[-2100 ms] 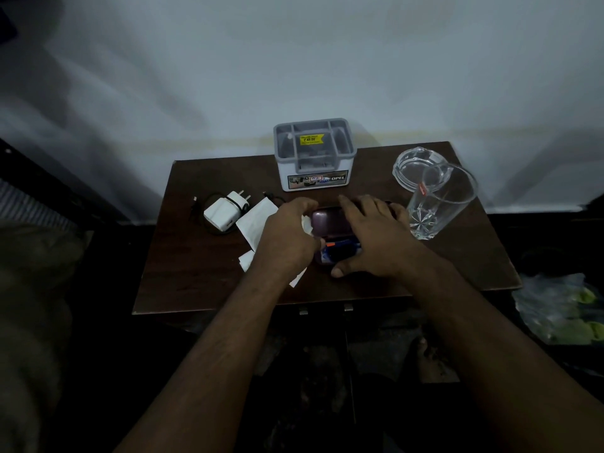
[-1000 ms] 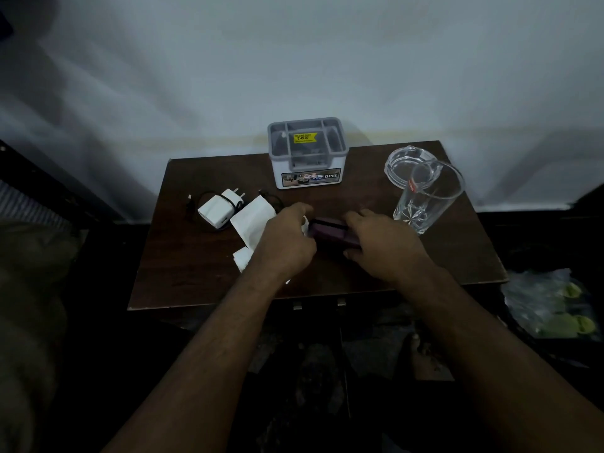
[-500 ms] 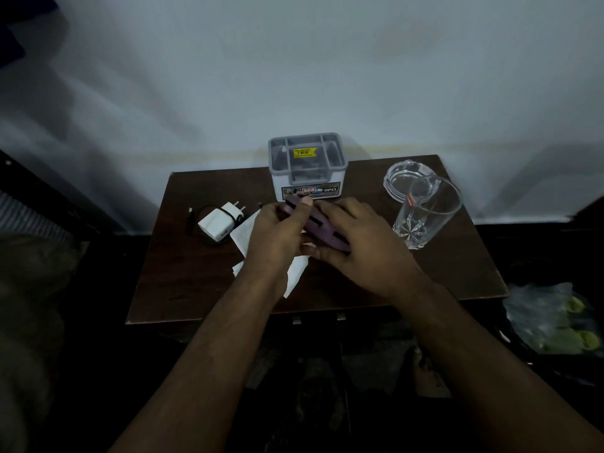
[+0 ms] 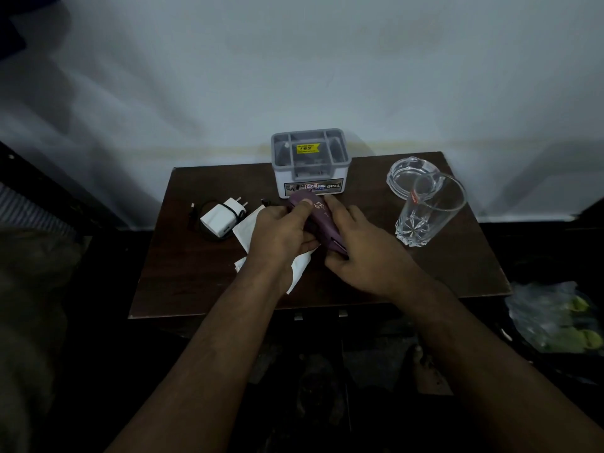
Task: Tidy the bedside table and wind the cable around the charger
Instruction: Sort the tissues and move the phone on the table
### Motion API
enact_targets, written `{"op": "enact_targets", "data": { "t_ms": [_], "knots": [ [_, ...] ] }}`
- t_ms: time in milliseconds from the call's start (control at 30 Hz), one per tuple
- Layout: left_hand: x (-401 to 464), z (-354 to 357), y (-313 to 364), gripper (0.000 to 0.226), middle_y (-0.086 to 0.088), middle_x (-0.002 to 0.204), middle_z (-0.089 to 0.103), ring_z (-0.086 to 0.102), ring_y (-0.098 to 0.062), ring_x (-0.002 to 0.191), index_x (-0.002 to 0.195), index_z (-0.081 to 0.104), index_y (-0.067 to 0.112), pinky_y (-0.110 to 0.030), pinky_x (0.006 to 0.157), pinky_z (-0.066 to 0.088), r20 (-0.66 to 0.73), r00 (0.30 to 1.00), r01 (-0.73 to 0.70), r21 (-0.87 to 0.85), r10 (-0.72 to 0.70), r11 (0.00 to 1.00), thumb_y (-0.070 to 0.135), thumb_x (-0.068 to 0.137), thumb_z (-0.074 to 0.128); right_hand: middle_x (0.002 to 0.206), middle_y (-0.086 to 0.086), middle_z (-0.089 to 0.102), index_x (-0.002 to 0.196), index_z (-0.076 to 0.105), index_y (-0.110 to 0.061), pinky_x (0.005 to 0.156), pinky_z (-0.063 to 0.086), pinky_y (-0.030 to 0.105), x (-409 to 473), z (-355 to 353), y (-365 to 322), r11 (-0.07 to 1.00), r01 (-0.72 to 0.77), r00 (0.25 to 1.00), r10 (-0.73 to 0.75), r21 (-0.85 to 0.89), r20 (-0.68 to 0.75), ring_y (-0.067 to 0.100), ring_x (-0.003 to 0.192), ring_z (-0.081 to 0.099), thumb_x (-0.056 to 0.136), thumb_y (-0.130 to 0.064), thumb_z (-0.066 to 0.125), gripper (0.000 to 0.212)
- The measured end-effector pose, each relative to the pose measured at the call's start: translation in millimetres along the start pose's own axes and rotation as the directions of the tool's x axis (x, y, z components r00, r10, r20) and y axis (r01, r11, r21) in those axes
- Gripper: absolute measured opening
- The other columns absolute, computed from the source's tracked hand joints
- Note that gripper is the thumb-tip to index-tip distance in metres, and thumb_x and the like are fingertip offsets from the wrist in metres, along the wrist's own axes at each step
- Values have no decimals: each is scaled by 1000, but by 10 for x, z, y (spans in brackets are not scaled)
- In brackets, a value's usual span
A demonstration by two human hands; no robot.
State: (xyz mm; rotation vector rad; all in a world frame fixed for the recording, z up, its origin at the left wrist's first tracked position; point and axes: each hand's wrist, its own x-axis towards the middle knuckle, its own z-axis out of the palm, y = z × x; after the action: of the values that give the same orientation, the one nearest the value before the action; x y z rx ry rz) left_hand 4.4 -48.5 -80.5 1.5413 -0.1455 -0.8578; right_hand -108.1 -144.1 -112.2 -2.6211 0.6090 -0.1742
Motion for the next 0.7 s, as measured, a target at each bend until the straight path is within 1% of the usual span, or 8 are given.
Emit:
{"op": "enact_targets", "data": {
  "t_ms": [100, 200, 300, 367, 467, 567, 633, 700],
  "knots": [
    [7, 12, -9, 20, -21, 95, 73, 74, -32, 84, 91, 67, 7, -34, 72, 62, 6, 1000, -5, 23, 5, 1000, 19, 102, 56, 134, 9, 45, 160, 9, -22, 71, 46, 36, 2, 5, -8, 999, 1, 1000, -1, -36, 2, 36, 100, 63, 87, -35, 59, 89],
    [26, 28, -30, 19, -20, 96, 73, 73, -32, 86, 92, 65, 8, -34, 74, 62, 2, 1000, -2, 27, 2, 1000, 20, 103, 54, 134, 10, 44, 160, 10, -21, 72, 48, 39, -3, 12, -14, 999, -9, 1000, 9, -48, -1, 37, 102, 62, 88, -35, 58, 88],
    [6, 57, -43, 18, -10, 91, 74, 73, -20, 78, 96, 66, 10, -28, 70, 63, 47, 999, -3, -41, 5, 999, 21, 104, 54, 136, 11, 42, 160, 10, -18, 73, 46, 37, 0, 28, -3, 999, -52, 998, 52, -6, -26, 37, 106, 61, 90, -34, 59, 87],
    [-7, 99, -56, 23, -6, 89, 74, 73, -17, 79, 95, 68, 11, -27, 74, 62, 74, 997, 10, -39, -7, 999, 27, 104, 54, 140, 15, 38, 160, 9, -13, 81, 50, 41, 4, 42, 0, 993, -118, 992, 119, 24, -46, 39, 109, 60, 92, -32, 60, 87],
    [13, 168, -59, 44, -5, 100, 74, 71, -17, 94, 106, 70, 10, -26, 79, 54, 51, 996, 68, 111, -74, 991, 47, 103, 47, 141, 21, 33, 160, 3, -10, 98, 48, 49, -2, 58, 5, 971, -234, 972, 235, 55, -22, 43, 116, 55, 95, -33, 62, 91],
    [10, 203, -66, 69, 4, 97, 68, 60, -6, 88, 104, 71, 16, -23, 71, 38, 130, 978, 139, 190, -165, 972, 69, 98, 28, 141, 20, 30, 161, 3, -23, 103, 46, 52, -46, 67, 16, 954, -290, 957, 289, 74, 25, 46, 119, 53, 95, -30, 62, 89],
    [10, 239, -90, 71, 9, 92, 65, 57, -4, 85, 89, 69, 26, -24, 78, 38, 179, 963, 168, 182, -201, 969, 76, 94, 19, 136, 15, 31, 156, 13, -36, 99, 48, 53, -92, 71, 33, 955, -298, 955, 297, 9, 16, 46, 116, 53, 93, -24, 61, 80],
    [14, 305, -121, 75, 8, 91, 65, 58, -4, 84, 84, 67, 27, -25, 81, 39, 199, 956, 184, 164, -215, 969, 79, 92, 15, 133, 13, 32, 150, 22, -37, 97, 49, 53, -119, 82, 57, 945, -323, 946, 324, -41, 18, 45, 116, 51, 90, -19, 61, 74]
  ]
}}
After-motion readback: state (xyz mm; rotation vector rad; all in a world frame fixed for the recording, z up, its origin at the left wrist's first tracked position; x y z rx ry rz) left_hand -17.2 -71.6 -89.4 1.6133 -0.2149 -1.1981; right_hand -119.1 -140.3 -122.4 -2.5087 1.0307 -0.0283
